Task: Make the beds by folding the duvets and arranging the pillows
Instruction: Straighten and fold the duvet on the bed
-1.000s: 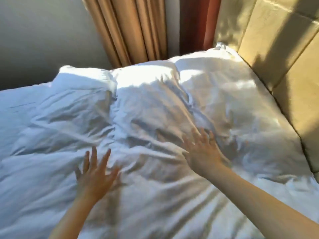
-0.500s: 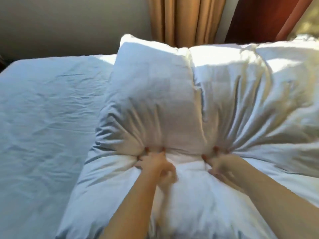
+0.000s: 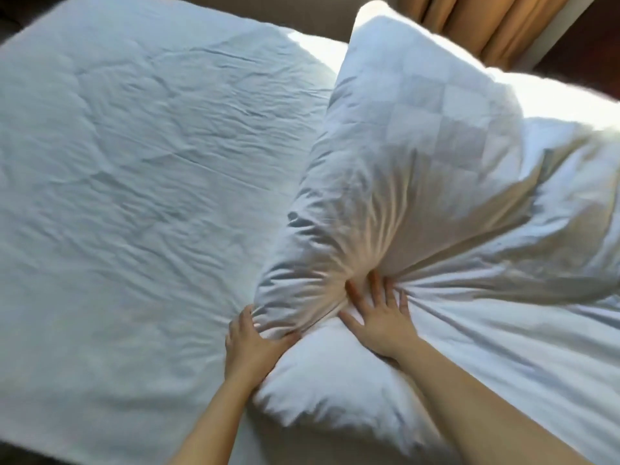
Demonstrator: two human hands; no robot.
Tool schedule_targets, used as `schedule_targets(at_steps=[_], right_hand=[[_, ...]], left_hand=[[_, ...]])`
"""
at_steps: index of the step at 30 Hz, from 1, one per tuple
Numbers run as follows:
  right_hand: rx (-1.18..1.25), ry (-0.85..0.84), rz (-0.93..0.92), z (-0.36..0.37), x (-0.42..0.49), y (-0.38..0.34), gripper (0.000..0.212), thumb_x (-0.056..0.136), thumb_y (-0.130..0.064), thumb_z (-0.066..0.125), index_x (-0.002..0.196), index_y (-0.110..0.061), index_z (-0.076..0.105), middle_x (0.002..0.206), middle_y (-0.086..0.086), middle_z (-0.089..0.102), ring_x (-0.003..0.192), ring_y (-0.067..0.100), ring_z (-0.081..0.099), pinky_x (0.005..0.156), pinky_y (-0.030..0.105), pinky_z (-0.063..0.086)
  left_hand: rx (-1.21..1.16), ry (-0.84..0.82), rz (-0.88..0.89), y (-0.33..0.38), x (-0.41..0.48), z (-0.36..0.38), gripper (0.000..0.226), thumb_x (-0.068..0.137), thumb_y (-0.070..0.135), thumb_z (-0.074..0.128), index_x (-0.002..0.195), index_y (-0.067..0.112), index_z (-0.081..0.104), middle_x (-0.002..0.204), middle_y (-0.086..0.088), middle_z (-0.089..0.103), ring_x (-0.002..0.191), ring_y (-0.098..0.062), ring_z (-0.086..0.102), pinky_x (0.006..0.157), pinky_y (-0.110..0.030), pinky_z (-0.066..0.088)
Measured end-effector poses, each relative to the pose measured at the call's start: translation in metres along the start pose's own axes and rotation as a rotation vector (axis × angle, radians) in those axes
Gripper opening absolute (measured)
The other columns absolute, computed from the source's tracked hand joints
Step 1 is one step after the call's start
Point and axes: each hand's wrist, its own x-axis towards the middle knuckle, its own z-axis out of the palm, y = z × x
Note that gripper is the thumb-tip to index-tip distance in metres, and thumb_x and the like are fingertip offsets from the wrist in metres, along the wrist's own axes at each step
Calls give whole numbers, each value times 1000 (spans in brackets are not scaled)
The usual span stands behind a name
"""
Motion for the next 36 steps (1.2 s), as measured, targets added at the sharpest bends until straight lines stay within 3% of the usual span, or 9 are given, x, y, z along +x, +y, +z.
schedule_targets(at_steps=[7, 11, 14, 16, 19, 24, 27, 30, 36], right_hand=[[109, -171, -49, -30, -47, -22, 79, 85, -71, 34, 148, -42, -3, 159, 3, -12, 146, 28, -6, 116, 52, 3], [2, -140, -217, 5, -138, -19, 110, 67, -75, 52, 136, -48, -30, 155, 1, -20, 144, 27, -11, 115, 51, 5], [47, 229, -217, 15, -153, -2, 77, 75, -23, 52, 145, -24, 19, 115, 22, 62, 93, 37, 67, 69, 38, 56], [133, 462, -208, -26, -146, 11, 55, 72, -11, 47, 126, -17, 50, 83, 22, 68, 67, 38, 67, 53, 37, 52], [157, 558, -132, -100, -137, 27, 38, 80, -12, 43, 115, -15, 57, 98, 27, 64, 92, 42, 62, 71, 41, 46], [73, 573, -129, -102, -151, 12, 41, 85, -7, 46, 124, -17, 51, 109, 18, 63, 98, 39, 60, 72, 40, 44], [-135, 663, -288, -46, -157, 5, 52, 74, -11, 51, 127, -11, 54, 89, 13, 65, 74, 35, 65, 58, 37, 50], [-263, 570, -270, 7, -161, 24, 97, 64, -22, 72, 145, -24, 18, 110, 15, 61, 99, 36, 60, 90, 51, 46], [-263, 1078, -203, -52, -148, 65, 39, 75, -5, 43, 113, -13, 47, 65, 13, 58, 50, 31, 57, 43, 32, 44]], left_hand=[[-772, -525, -51, -35, -38, -26, 90, 46, 48, 86, 126, 27, 51, 119, 2, 67, 109, -17, 64, 95, -34, 48], [-914, -323, -186, -19, -75, -12, 59, 74, 36, 77, 119, 3, 57, 94, -9, 70, 79, -15, 69, 62, -19, 55], [-961, -182, -232, 13, -103, -13, 32, 87, 11, 62, 117, -1, 58, 80, -5, 65, 57, -8, 65, 45, -15, 50], [-1070, -182, -153, 27, -117, -21, 28, 89, 14, 59, 116, 5, 58, 81, -3, 63, 58, -9, 62, 47, -16, 49], [-1171, -212, 91, 27, -138, -31, 46, 77, 23, 68, 118, 21, 47, 88, 0, 59, 65, -7, 62, 65, -20, 52], [-428, 52, 40, 41, -168, 39, 142, 43, 42, 86, 150, 19, -5, 151, -8, 21, 138, -22, 29, 111, -38, 30], [-508, 432, -184, 50, -155, 60, 99, 73, 39, 76, 146, 10, 15, 146, -15, 33, 132, -33, 40, 104, -46, 38], [-365, 605, -191, 31, -123, 30, 44, 92, 34, 50, 130, 15, 38, 128, -14, 55, 114, -38, 55, 90, -42, 43], [518, 743, 633, -7, -131, -26, 20, 84, 5, 43, 91, 7, 62, 65, -19, 61, 51, -42, 58, 47, -37, 44]])
